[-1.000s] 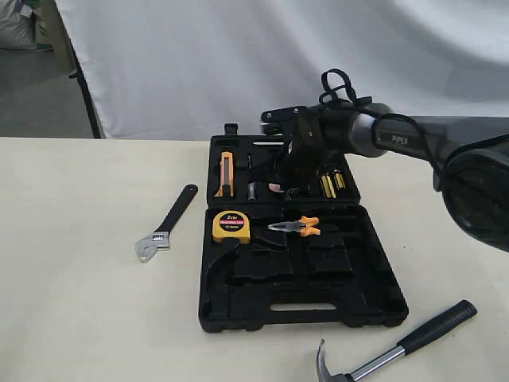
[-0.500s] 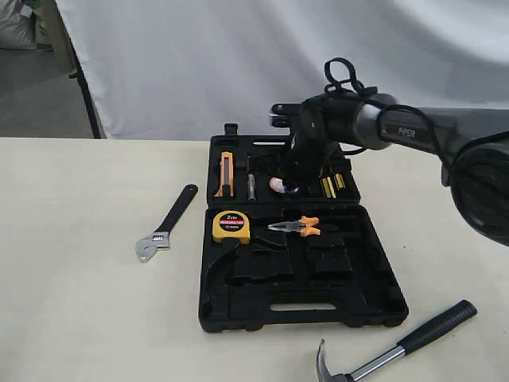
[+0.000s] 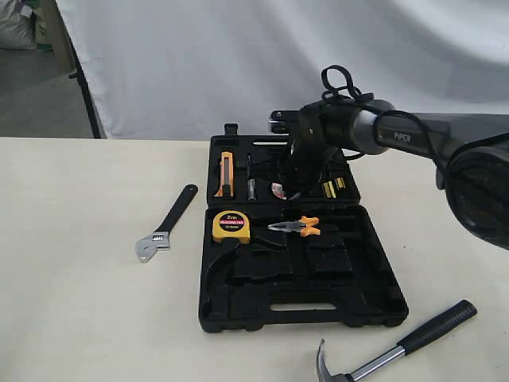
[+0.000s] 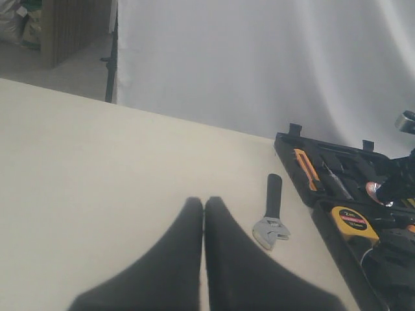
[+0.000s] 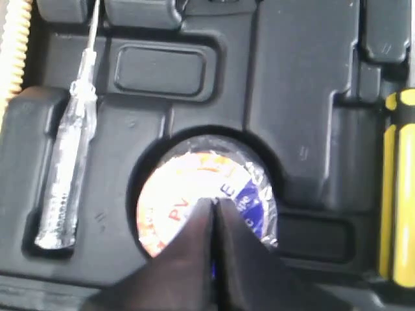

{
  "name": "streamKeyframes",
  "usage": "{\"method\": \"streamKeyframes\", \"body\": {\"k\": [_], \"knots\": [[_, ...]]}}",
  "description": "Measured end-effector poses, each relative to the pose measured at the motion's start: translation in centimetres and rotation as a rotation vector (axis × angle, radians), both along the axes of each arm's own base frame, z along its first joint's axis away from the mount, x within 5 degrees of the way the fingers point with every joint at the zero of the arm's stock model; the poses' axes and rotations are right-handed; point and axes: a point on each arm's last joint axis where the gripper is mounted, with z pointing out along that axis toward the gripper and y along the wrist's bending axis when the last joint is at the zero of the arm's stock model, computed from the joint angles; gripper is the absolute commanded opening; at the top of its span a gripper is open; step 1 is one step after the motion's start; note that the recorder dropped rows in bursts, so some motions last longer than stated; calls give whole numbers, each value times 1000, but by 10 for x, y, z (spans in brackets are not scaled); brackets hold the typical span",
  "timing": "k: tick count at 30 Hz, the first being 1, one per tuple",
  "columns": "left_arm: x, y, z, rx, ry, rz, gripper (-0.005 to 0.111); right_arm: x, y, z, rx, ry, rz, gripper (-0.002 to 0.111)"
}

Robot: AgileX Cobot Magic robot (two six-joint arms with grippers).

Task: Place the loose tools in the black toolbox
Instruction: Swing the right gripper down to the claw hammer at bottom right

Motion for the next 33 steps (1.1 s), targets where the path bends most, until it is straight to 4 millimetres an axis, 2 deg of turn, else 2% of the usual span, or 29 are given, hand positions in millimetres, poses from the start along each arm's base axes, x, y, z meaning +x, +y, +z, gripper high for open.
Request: {"method": "streamKeyframes", "body": {"k": [2, 5, 8, 10, 15, 21, 23, 27, 33], "knots": [[0, 0, 0, 0, 0, 0, 1, 0, 0, 0, -24, -17, 5, 33], [0, 0, 0, 0, 0, 0, 1, 0, 0, 1, -72, -48, 22, 56], [0, 0, 0, 0, 0, 0, 1, 0, 1, 1, -88, -53, 27, 68], [0, 0, 0, 0, 0, 0, 1, 0, 1, 2, -87, -55, 27, 73], [0, 0, 0, 0, 0, 0, 1, -2, 1, 19, -67, -74, 20, 73], [0, 0, 0, 0, 0, 0, 1, -9, 0, 76, -1, -157, 15, 73], [0, 0, 0, 0, 0, 0, 1, -12, 2, 85, 28, -162, 11, 73], [0, 0, 0, 0, 0, 0, 1, -21, 16, 85, 32, -157, 56, 73], [0, 0, 0, 0, 0, 0, 1, -53, 64, 70, -14, -158, 255, 73]]}}
